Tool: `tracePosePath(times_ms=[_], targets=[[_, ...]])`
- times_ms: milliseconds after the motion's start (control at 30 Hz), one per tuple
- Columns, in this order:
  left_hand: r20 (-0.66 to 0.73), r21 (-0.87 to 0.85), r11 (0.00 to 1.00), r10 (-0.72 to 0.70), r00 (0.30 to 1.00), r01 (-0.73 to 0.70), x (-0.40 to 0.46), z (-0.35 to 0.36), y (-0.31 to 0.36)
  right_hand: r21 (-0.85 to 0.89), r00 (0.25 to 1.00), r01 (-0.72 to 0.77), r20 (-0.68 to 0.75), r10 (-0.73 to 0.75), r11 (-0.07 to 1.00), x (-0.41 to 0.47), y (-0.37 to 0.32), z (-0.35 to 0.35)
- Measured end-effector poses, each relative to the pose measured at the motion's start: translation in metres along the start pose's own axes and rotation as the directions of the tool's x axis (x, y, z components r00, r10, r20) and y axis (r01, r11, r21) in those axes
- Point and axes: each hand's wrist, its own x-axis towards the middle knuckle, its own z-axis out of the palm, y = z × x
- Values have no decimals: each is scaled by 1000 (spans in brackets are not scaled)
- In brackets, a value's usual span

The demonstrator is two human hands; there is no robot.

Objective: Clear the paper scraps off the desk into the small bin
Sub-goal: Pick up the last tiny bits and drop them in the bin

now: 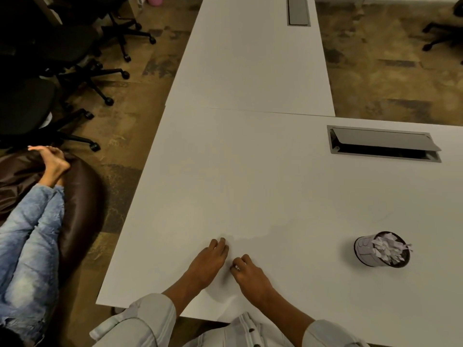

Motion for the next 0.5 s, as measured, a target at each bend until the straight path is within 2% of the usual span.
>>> tracePosePath(times_ms=[233, 400, 500], targets=[[-133, -106, 989, 85, 987, -99, -11, 12, 14, 7, 999, -41, 27, 41, 999, -6, 6, -1], [-165, -203, 976, 46, 985, -80, -16, 20, 12, 57, 996, -82, 40, 80, 995, -8, 4, 0], [-178, -265, 964, -57, 982, 8, -13, 21, 9, 192, 987, -158, 44, 152, 969, -7, 6, -2]])
